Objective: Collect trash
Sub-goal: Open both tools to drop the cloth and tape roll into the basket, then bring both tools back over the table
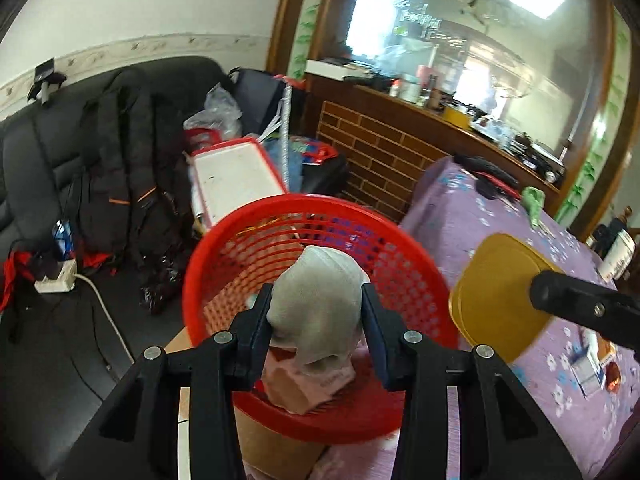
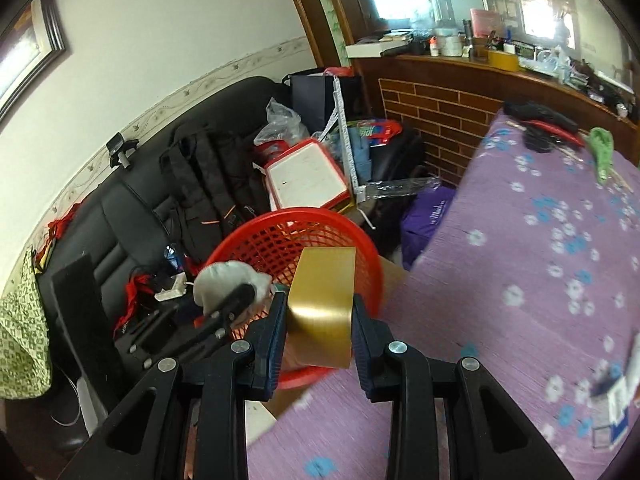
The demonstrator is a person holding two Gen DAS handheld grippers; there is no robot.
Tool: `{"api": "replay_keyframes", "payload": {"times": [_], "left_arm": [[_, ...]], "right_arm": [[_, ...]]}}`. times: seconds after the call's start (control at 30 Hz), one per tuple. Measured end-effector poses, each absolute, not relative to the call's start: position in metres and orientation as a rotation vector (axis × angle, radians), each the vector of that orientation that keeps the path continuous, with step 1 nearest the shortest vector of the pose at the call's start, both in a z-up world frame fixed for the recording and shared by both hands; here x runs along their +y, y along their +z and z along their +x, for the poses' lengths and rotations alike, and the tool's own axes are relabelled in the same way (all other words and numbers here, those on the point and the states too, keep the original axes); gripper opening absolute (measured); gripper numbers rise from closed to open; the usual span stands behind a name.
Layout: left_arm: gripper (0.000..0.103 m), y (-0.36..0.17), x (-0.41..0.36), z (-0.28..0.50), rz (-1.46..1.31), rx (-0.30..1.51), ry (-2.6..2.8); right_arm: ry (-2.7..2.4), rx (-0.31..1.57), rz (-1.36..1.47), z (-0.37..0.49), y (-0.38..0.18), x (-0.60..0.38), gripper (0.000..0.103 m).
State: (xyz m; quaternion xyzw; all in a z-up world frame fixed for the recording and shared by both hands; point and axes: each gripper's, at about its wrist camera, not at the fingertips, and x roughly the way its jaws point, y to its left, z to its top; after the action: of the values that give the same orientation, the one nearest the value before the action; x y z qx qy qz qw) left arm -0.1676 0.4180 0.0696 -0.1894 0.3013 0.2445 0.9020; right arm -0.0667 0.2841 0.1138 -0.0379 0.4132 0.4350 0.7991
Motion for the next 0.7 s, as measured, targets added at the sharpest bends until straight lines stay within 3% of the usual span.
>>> {"api": "replay_keyframes", "payload": {"times": [0.03,0.1,0.13,0.27,0.37,0.47,0.7], "left_arm": [[0.041,0.068,0.421,-0.168,-0.396,0.624,0.509],[0.059,0.066,0.428,-0.167,-0.409,0.630,0.518],[0.061,0.066,0.430,-0.169,-0.416,0.623,0.524],[0.062,0.071,0.421,-0.175,-0.384,0.605,0.517],[0.063,0.074,0.403,-0.179,-0.365,0.597,0.494],[0.068,0.078,0.368,-0.178,-0.325,0.587,0.440],[0.071,0.072,0.265,-0.152,-0.251,0.634,0.248]], "right_arm": [[0.940,0.891,-0.076,-0.065,0.112,0.290,0.033],[0.959,0.906,-0.062,-0.059,0.106,0.303,0.043],[0.948,0.905,-0.060,-0.057,0.105,0.304,0.048],[0.933,0.885,-0.031,-0.057,0.107,0.280,0.050],[0.898,0.847,-0.015,-0.061,0.110,0.242,0.062],[0.841,0.822,-0.010,-0.066,0.108,0.200,0.065],[0.655,0.835,0.072,-0.070,0.094,0.078,0.066]]}}
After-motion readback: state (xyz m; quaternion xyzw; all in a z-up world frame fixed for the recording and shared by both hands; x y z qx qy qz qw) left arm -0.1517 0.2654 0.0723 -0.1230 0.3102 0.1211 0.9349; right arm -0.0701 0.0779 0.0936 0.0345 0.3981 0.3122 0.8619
